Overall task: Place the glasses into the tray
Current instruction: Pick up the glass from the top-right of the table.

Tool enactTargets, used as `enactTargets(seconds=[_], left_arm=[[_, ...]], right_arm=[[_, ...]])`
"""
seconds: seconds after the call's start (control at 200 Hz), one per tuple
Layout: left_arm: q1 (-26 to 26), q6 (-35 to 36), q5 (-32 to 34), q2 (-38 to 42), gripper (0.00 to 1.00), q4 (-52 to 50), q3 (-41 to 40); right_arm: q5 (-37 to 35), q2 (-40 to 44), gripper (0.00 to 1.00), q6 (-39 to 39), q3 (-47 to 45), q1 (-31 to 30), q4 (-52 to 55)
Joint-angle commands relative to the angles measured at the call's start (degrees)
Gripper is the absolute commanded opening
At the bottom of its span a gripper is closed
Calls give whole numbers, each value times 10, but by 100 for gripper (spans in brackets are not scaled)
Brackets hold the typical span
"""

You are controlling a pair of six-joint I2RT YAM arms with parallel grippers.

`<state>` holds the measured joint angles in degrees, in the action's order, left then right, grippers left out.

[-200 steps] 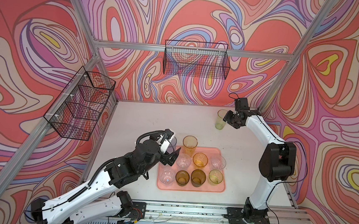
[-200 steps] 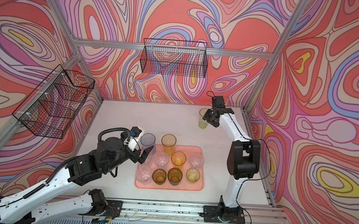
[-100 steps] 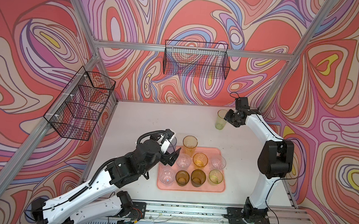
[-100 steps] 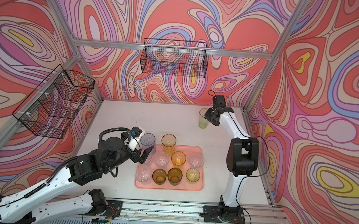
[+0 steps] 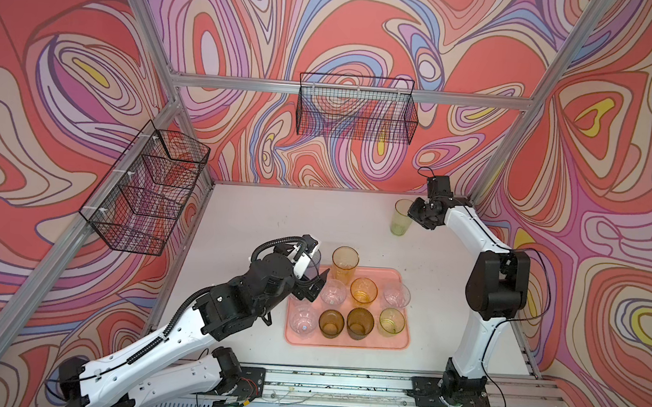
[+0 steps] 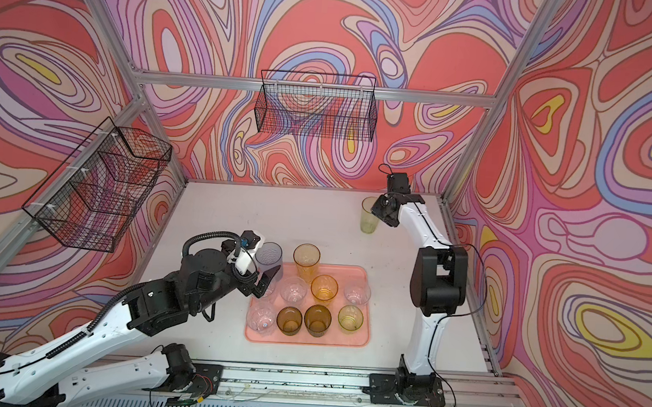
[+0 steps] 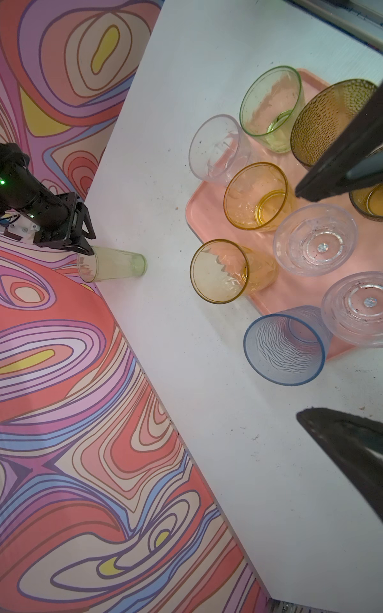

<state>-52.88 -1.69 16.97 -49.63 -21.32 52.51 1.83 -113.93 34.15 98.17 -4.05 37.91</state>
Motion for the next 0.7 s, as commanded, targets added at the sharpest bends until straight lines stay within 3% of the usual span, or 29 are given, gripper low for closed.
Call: enactTargets(seconds=[0.0, 0.696], left_arm=[[0, 4, 7, -2, 100, -14, 18], [0, 3, 7, -8, 100, -16, 19]], right_arm=[[-2, -14, 39, -1, 11, 4, 6], [13, -31, 11, -16, 30, 3, 19]])
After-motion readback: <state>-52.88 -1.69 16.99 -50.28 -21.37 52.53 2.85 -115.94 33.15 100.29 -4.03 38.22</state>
